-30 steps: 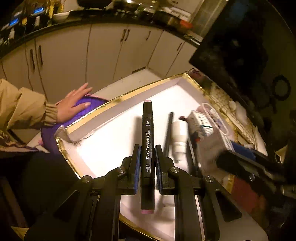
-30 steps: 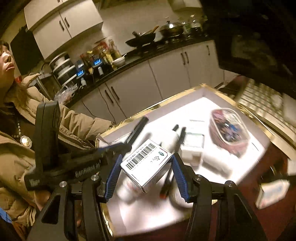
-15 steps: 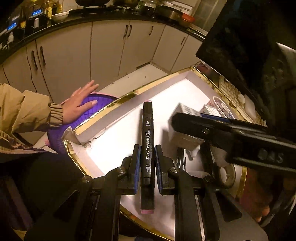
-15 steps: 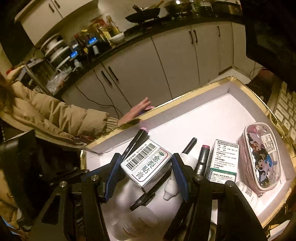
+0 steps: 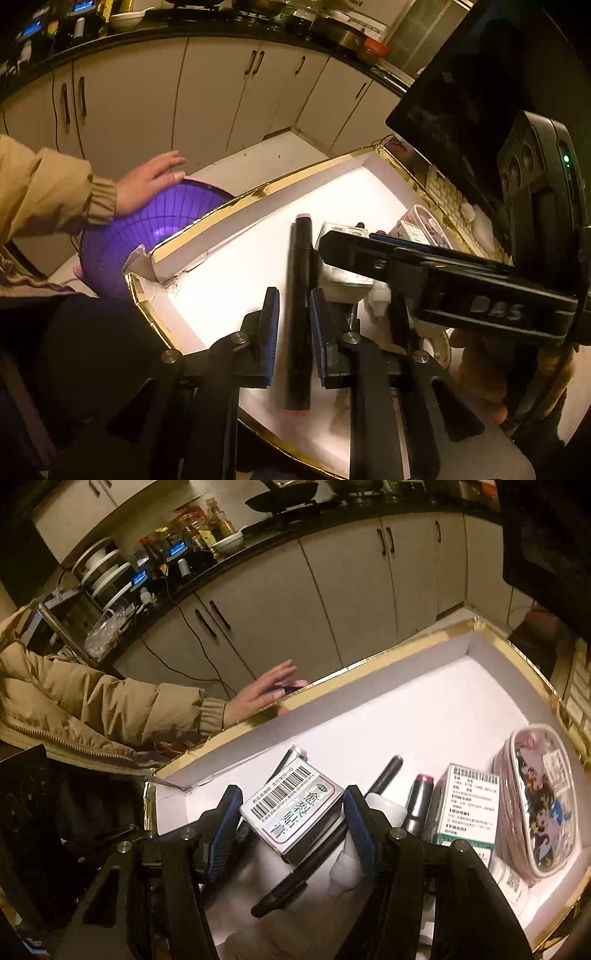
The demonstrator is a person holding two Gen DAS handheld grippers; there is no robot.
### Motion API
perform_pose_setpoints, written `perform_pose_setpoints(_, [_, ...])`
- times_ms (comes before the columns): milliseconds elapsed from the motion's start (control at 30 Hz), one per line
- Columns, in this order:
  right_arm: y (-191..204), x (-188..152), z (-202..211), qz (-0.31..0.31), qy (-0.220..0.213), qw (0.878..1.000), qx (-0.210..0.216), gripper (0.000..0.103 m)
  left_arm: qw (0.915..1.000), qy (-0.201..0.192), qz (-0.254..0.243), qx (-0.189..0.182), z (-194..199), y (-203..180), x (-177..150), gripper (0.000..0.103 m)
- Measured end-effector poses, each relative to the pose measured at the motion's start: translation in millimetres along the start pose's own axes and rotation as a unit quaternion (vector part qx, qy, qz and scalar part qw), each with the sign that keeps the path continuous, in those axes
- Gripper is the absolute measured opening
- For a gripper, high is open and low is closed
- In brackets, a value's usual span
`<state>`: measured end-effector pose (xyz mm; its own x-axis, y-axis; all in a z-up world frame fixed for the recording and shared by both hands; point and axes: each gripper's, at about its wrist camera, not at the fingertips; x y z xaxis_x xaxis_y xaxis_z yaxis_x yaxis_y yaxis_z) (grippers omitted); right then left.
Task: Organize objects
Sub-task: 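Open both tools to drop the marker and box into the tray, then withdraw both open tools from the tray back over the desk, then grasp the small white box with red logo using the left tool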
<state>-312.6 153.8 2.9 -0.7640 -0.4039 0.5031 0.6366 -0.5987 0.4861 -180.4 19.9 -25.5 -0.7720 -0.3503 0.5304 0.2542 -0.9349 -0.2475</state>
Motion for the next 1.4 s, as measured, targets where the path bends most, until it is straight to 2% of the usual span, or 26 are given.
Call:
perform_pose_setpoints(67, [-1,0,3,-0.011,-0.003,1.000,0.011,0.070,0.9999,0.001,0.012,-0.011,3,4,0,0.020])
perform_pose_setpoints(100, [-1,0,4,-0.013,-0.004,1.000,0.012,0.073,0.9997,-0.001,0.019,-0.017,5,6,-1,0.026])
perform_pose_setpoints(133, [0,0,5,-0.009,-0.005,1.000,0.009,0.073,0.9993,-0.005,0.029,-0.023,7,9,-1,0.030])
perform_pose_setpoints(200, [2,-3,13,-0.007,-0.016,1.000,-0.003,0.073,0.9984,-0.013,0.042,-0.035,13,12,-1,0.030])
perform_pose_setpoints(333, [7,-24,51,-0.022,-0.057,0.998,0.002,0.073,0.9962,-0.036,0.054,-0.058,25,9,-4,0.031])
perform_pose_setpoints(400, [9,-40,74,-0.021,-0.080,0.997,0.006,0.073,0.9955,-0.047,0.038,-0.072,33,-4,-9,0.036])
perform_pose_setpoints(500, [3,-71,104,-0.037,-0.111,0.993,0.008,0.073,0.9935,-0.054,0.007,-0.099,42,-29,-19,0.036])
perform_pose_setpoints(667, [-16,-132,149,-0.078,-0.155,0.984,-0.025,0.073,0.9893,-0.028,-0.054,-0.133,42,-77,-41,0.036])
perform_pose_setpoints(833, [-41,-187,174,-0.115,-0.166,0.977,-0.070,0.073,0.9848,-0.008,-0.102,-0.140,41,-123,-57,0.035])
perform_pose_setpoints(967, [-64,-217,191,-0.147,-0.178,0.969,-0.090,0.073,0.9808,-0.002,-0.130,-0.146,41,-153,-67,0.036])
perform_pose_setpoints(1133, [-82,-239,203,-0.161,-0.185,0.962,-0.119,0.073,0.9779,0.019,-0.153,-0.141,27,-189,-72,0.036])
perform_pose_setpoints(1233, [-86,-249,207,-0.148,-0.184,0.956,-0.173,0.073,0.9761,0.024,-0.173,-0.130,15,-210,-72,0.036])
perform_pose_setpoints(1400, [-101,-261,216,-0.157,-0.191,0.953,-0.174,0.073,0.9713,0.032,-0.210,-0.107,-7,-244,-65,0.036])
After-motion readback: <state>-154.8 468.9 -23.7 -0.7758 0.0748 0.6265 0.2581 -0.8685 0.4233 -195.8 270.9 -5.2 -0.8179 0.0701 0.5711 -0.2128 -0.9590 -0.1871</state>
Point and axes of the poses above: each gripper's, at about its wrist camera, not at the fingertips, and z roughly against the way its jaws point, y to its left, x to its top, and after that the axes turned 10 degrees about x, right-handed
